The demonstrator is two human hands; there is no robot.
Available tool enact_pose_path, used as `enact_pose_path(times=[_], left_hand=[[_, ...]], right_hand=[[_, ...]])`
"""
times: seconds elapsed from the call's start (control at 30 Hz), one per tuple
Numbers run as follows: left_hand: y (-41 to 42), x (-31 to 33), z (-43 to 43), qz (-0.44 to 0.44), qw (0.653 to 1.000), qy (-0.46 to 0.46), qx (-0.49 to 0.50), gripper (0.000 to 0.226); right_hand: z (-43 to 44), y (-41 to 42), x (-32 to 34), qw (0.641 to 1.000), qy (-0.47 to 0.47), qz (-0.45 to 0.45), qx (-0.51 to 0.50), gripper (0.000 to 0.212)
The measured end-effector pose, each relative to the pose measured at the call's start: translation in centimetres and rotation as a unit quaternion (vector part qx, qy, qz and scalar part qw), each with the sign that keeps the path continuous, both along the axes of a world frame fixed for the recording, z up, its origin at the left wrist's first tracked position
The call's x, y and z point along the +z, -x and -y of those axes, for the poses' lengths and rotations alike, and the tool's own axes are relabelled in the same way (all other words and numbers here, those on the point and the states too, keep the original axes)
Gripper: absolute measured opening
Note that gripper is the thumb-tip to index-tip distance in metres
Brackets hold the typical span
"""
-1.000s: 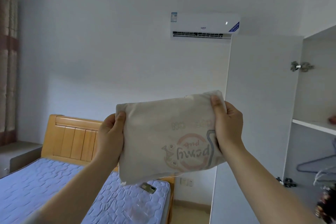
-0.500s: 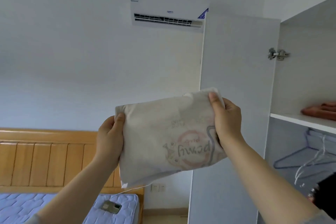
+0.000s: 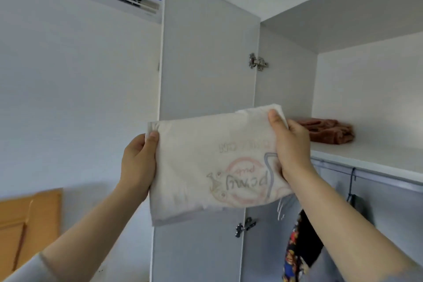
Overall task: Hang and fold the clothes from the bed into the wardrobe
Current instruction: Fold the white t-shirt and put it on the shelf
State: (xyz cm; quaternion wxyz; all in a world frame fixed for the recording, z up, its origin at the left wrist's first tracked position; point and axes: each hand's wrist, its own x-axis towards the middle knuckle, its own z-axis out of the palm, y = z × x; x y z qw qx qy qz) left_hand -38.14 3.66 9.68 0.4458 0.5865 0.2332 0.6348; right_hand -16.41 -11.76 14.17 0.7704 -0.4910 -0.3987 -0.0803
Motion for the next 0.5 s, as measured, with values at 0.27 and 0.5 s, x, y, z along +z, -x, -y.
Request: enact_pose_path(times=[0.27, 0.5], left_hand=[[-14.3, 0.4, -2.5, -0.024, 0.987, -0.006, -0.159, 0.034], [-26.6, 1.5, 1.6, -0.024, 0.965, -0.014, -0.261, 0.032]], right_hand=[[4.6, -8.5, -0.5, 0.98, 0.032, -0.003, -0.194, 0.042], [10.9, -15.2, 0.2, 0.956, 0.034, -0.013, -0.29, 0.057]])
